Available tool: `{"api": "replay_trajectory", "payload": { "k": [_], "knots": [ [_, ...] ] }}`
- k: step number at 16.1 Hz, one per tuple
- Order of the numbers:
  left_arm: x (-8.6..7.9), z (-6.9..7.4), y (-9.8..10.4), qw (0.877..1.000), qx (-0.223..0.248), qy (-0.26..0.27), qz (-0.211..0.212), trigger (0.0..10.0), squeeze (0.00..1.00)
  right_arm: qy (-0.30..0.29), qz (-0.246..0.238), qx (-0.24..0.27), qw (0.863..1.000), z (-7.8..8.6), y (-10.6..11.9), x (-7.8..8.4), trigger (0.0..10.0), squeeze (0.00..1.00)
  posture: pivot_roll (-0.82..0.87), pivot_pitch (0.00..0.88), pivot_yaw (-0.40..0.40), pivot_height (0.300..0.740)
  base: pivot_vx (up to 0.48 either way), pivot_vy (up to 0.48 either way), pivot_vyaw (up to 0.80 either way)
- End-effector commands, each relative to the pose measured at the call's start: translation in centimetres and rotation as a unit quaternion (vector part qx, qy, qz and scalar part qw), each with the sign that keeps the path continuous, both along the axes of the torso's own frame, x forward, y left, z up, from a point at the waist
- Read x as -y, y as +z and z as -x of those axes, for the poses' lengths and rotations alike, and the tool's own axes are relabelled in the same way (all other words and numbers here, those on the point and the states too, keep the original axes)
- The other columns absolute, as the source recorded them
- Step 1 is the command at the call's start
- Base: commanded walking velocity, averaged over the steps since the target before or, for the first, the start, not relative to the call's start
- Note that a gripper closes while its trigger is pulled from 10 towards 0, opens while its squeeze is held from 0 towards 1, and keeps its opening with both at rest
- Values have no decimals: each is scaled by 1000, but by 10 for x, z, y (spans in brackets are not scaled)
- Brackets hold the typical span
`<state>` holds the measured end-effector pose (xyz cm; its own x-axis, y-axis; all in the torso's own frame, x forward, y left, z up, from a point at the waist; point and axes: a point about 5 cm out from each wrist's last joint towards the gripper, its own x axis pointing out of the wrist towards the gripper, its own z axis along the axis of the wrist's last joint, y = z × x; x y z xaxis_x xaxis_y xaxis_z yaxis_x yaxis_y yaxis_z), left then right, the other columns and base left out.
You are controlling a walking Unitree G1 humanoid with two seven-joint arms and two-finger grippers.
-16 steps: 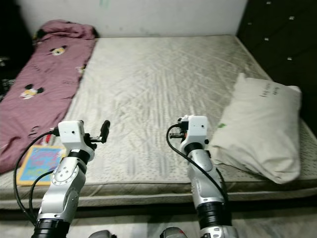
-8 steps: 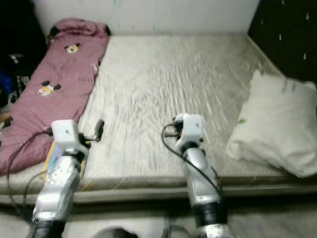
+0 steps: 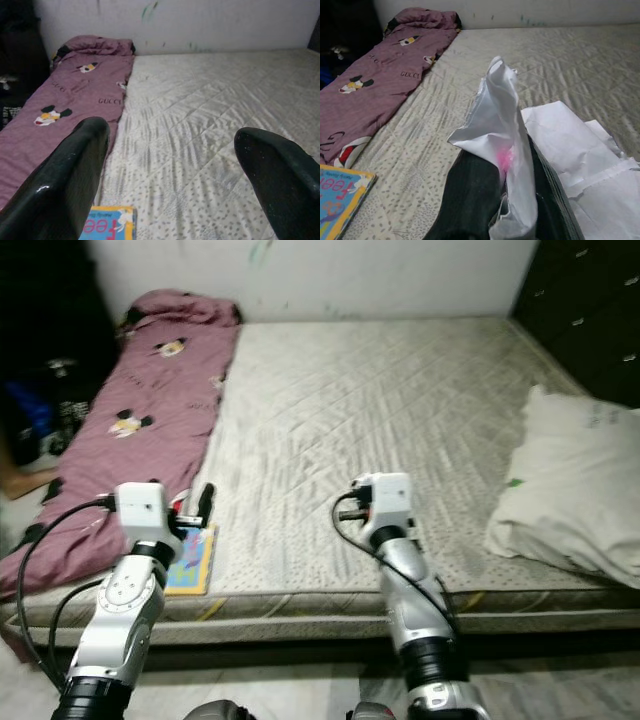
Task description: Clean up the room
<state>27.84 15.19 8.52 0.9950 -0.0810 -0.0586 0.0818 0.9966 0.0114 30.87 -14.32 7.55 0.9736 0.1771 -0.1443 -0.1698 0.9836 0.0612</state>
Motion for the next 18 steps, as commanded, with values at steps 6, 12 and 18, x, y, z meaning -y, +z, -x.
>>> {"api": "replay_trajectory", "payload": {
  "k": [6,12,18],
  "knots": [
    [8,5,-20,993,-44,-95,-58,10000,0,35,-2,-10,999,18,-9,-12,10000,0,-77,0,84,740,0,0,0],
    [7,7,-23,999,-31,-15,-2,10000,0,-46,-29,21,998,12,-3,-3,10000,0,-102,0,69,740,0,0,0],
    [-6,14,-10,1000,-12,-4,9,10000,0,-40,-23,14,999,11,0,1,10000,0,-57,0,24,740,0,0,-400]
  ]
}}
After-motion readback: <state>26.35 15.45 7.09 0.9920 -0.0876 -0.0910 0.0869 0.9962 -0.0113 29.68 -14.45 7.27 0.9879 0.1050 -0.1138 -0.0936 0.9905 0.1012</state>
